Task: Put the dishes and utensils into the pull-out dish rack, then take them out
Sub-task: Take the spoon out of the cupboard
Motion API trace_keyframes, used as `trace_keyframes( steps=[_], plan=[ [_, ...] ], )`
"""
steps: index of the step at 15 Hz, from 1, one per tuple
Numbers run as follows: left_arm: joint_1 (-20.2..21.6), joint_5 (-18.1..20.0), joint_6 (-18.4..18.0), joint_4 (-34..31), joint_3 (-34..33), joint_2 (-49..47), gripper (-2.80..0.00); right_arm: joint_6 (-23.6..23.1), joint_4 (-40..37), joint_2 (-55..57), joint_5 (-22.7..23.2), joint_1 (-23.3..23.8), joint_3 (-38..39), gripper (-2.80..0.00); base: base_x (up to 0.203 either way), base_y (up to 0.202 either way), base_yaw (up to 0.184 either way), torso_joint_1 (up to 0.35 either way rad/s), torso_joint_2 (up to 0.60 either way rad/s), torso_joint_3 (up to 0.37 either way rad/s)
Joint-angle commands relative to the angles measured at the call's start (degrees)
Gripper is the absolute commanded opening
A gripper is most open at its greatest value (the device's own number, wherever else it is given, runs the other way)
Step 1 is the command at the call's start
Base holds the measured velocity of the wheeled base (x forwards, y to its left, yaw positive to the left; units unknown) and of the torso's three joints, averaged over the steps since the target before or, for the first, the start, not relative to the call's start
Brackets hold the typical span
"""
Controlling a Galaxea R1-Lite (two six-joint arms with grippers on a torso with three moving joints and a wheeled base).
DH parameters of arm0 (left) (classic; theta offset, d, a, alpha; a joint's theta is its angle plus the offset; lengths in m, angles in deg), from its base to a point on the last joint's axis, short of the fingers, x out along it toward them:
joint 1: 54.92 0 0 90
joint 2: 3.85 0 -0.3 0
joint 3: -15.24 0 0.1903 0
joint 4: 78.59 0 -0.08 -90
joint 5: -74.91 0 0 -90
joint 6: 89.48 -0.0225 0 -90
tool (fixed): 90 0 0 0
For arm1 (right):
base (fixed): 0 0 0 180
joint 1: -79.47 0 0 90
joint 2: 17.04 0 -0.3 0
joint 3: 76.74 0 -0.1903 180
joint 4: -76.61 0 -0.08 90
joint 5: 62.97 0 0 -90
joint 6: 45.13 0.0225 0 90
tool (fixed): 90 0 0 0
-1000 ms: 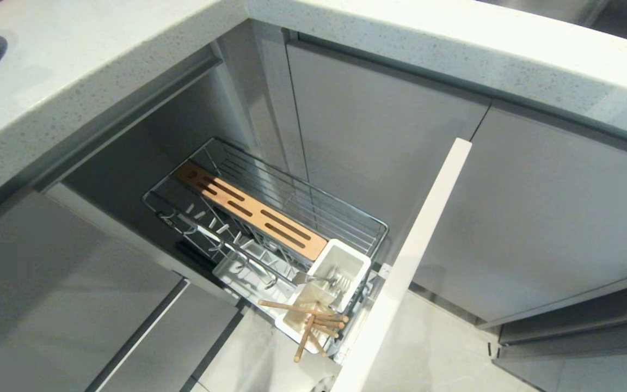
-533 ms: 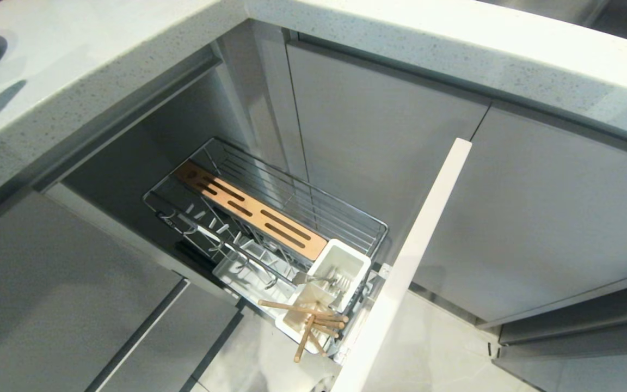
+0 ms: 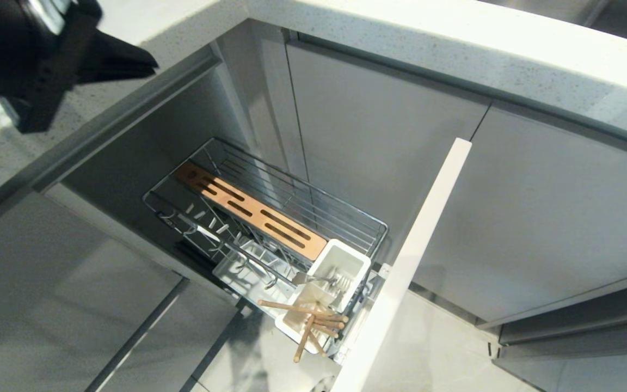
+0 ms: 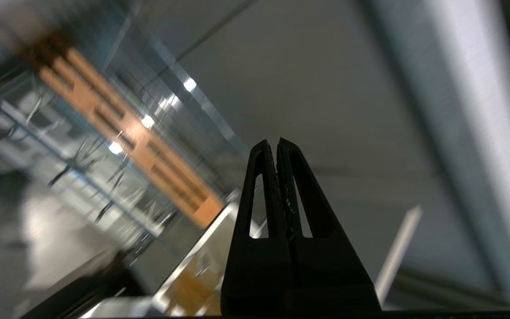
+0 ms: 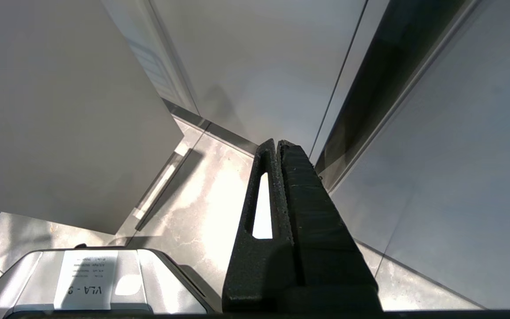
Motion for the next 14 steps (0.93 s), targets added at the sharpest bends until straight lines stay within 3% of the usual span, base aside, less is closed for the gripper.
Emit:
trace_keyframes(
  steps=[1,5,9,10,14],
  plan=[
    [-3.2,-1.4,0.0,-5.9,-0.8,-7.9,-2.80,0.0,0.0,-0.2,0.0,-0.1,0.1,-2.80,0.000,0.000,0.000,0.000,0.00,0.000],
    [-8.2,-1.7,-0.1,-16.2,-1.2,-13.1,-2.80,0.0,0.0,-0.2,0.0,-0.1,0.1,-2.80,0.000,0.000,0.000,0.000,0.00,0.000],
    [-9.5,-1.5,-1.7,-19.0,-2.9,-16.8,-2.80,0.0,0.0,-0.2,0.0,0.0,0.1,-2.80,0.000,0.000,0.000,0.000,0.00,0.000],
    [-9.5,-1.3,-3.2,-18.8,-3.8,-16.9,0.00,0.0,0.0,-0.2,0.0,-0.1,0.1,-2.80,0.000,0.000,0.000,0.000,0.00,0.000],
    [-9.2,2.8,-8.5,-13.5,-7.5,-16.0,0.00,0.0,0.0,-0.2,0.0,-0.1,0.1,-2.80,0.000,0.000,0.000,0.000,0.00,0.000]
  ],
)
